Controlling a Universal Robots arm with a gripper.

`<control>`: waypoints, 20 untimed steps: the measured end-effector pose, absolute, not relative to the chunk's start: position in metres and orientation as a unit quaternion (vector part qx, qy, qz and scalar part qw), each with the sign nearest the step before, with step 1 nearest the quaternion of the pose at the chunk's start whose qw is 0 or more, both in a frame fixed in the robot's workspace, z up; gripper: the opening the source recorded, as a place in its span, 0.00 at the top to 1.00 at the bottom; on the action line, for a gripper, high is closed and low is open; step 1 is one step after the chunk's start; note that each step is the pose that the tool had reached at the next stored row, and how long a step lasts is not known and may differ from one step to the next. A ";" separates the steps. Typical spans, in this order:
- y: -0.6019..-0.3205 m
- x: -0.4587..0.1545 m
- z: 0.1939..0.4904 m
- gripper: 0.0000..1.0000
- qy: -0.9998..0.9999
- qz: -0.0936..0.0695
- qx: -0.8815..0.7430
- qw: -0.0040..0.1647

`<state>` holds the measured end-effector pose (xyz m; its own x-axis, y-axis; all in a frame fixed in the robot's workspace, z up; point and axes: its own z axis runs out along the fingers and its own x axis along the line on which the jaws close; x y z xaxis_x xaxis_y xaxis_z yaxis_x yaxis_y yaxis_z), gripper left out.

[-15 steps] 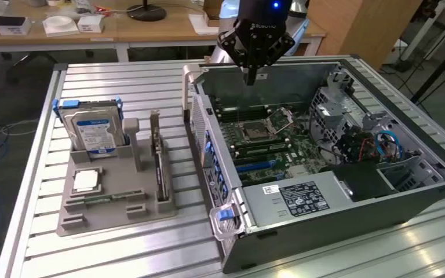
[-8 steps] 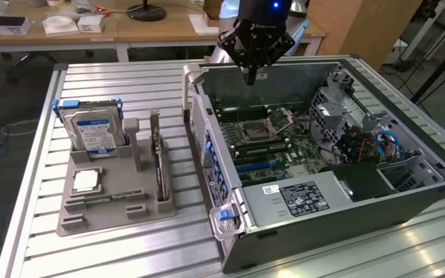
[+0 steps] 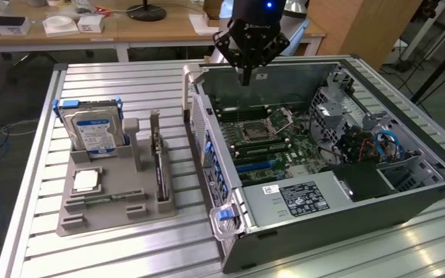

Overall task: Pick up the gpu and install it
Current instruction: 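Reach for the gpu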

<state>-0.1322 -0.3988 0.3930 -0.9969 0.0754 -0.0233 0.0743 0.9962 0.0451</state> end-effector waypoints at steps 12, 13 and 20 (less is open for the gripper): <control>-0.399 -0.168 0.392 0.89 0.999 0.022 0.037 0.012; -0.399 -0.170 0.392 0.89 0.999 0.022 0.037 0.012; -0.399 -0.184 0.392 0.89 0.999 0.022 0.037 0.012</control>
